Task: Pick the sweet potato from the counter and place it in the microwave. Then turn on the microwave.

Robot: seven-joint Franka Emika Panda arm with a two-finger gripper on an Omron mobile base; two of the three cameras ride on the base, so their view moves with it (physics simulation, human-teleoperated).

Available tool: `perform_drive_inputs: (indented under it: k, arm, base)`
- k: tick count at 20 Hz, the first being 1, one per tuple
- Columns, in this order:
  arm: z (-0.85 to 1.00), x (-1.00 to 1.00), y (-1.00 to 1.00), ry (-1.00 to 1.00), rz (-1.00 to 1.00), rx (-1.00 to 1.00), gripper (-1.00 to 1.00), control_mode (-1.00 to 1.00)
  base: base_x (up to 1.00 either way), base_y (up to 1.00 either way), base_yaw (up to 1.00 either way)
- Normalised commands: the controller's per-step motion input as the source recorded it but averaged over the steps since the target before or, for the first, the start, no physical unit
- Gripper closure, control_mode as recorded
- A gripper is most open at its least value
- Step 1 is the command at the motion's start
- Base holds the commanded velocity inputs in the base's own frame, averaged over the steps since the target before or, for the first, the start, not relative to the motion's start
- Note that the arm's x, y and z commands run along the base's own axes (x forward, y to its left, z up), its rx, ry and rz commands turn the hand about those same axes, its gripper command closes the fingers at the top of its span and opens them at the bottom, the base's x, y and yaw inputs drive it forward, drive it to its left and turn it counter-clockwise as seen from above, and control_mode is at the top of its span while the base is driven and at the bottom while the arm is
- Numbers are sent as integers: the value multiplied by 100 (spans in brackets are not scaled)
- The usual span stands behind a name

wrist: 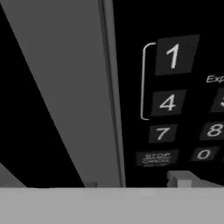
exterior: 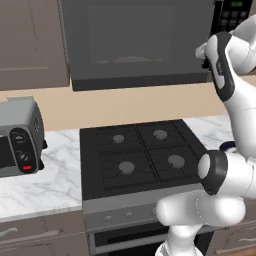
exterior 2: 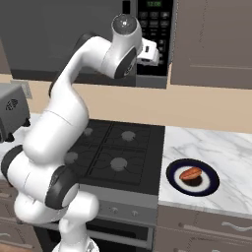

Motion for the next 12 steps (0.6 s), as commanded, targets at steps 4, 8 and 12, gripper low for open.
perform_drive_inputs:
  k: [4,8,12]
  arm:
    - [36,6,0,-13,0,0,-100,-100]
    - [29,-1,3,-25,0,0,-100,-100]
    - [-6,0,9,-29,-4,0,-100,-100]
  base:
    - [0,0,0]
    - [0,0,0]
    - [0,0,0]
